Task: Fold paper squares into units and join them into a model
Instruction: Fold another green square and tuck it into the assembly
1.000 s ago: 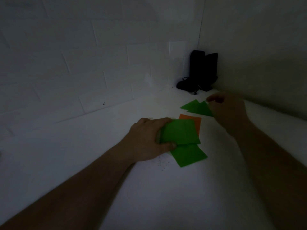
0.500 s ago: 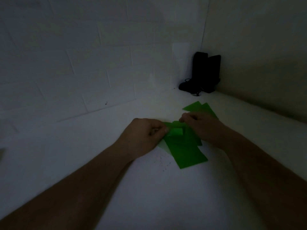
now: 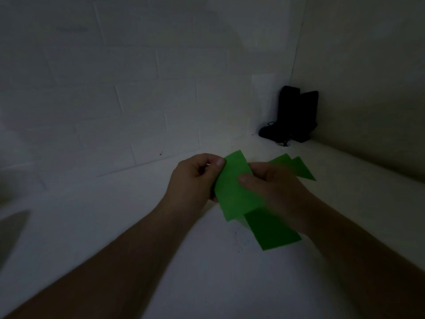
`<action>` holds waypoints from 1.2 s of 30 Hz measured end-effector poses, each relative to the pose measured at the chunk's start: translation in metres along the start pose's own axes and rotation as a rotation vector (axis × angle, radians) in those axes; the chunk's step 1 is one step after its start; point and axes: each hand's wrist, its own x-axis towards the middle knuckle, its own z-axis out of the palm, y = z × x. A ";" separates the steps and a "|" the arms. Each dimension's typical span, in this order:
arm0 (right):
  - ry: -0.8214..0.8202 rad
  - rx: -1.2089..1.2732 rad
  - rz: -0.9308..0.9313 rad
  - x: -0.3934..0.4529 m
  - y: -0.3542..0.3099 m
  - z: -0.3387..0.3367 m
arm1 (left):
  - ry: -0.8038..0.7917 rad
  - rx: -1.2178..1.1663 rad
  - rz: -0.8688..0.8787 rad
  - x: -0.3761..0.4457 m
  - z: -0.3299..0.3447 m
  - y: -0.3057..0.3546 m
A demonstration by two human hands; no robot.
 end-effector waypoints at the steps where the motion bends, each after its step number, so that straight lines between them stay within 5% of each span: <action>1: 0.013 0.004 0.003 0.000 0.001 0.003 | -0.013 -0.034 -0.007 -0.001 0.002 0.001; 7: 0.109 0.361 0.093 0.004 0.007 0.008 | -0.088 -0.362 -0.222 0.001 0.007 0.005; 12: 0.086 0.604 0.103 0.009 0.013 0.004 | -0.213 -0.313 -0.229 -0.002 0.009 -0.002; 26: 0.449 0.294 0.020 0.010 0.013 -0.015 | -0.249 -0.222 -0.258 0.002 0.003 -0.010; 36: 0.419 0.107 -0.078 0.009 0.012 -0.014 | -0.055 -0.251 -0.179 0.005 -0.002 -0.002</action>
